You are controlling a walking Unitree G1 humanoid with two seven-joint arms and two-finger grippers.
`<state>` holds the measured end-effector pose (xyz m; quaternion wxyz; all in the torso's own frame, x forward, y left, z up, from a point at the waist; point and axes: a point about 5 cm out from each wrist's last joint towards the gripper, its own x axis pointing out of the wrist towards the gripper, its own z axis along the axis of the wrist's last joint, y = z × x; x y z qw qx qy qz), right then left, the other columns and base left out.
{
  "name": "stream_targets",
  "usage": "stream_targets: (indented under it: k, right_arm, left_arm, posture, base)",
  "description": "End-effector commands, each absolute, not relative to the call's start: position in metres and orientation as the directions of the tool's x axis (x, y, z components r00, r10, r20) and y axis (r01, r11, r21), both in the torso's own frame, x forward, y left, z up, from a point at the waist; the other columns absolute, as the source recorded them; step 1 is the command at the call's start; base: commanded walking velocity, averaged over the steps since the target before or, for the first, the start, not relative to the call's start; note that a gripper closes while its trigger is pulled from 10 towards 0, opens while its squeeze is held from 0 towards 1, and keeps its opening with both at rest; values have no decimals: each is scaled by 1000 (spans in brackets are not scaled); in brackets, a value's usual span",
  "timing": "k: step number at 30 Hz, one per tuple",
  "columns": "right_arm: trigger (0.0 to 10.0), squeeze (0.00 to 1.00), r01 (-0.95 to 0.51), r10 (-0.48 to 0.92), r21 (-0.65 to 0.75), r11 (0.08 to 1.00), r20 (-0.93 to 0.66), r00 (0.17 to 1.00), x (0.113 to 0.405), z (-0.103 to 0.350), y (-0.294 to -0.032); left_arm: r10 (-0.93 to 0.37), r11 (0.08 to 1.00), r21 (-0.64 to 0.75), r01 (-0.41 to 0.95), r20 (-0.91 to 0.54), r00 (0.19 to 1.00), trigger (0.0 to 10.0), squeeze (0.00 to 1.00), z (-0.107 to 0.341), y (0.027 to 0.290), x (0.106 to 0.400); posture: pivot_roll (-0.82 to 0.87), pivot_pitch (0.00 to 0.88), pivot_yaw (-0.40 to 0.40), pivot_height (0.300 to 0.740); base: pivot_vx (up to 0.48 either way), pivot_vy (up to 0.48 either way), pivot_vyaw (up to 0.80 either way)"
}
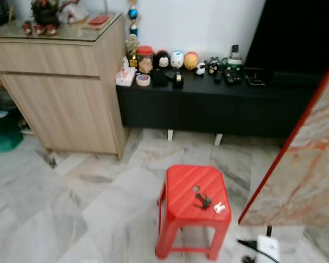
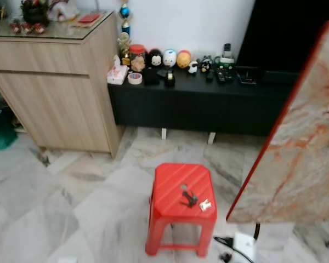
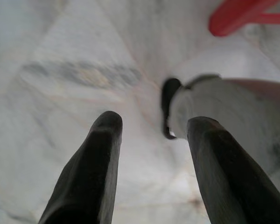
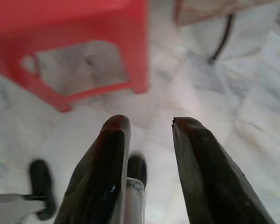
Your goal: Hang keys on a hook
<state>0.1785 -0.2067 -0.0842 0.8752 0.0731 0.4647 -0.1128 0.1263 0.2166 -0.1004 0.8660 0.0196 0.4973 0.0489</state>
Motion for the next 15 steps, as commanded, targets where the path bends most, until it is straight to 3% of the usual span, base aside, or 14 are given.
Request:
stream_targets:
  k: [1, 5, 15]
  right_arm:
    - [10000, 0, 285, -167, -11, 958, -832, 529, 173, -84, -221]
    - [10000, 0, 285, -164, -8, 959, -833, 529, 173, -84, -221]
    - [10000, 0, 282, -164, -7, 959, -828, 536, 175, -83, -222]
  left_arm:
    - [88, 996, 72, -50, -858, 506, 10000, 0, -101, 211, 129]
    - [88, 996, 72, -50, -858, 506, 10000, 0, -101, 211, 129]
    - [83, 997, 71, -44, -855, 513, 10000, 0, -100, 211, 129]
  posture:
    - [75, 0, -46, 740]
    - [75, 0, -46, 740]
    - [79, 0, -48, 740]
  base:
    - [0, 480, 0]
    - [0, 480, 0]
    - [0, 0, 0]
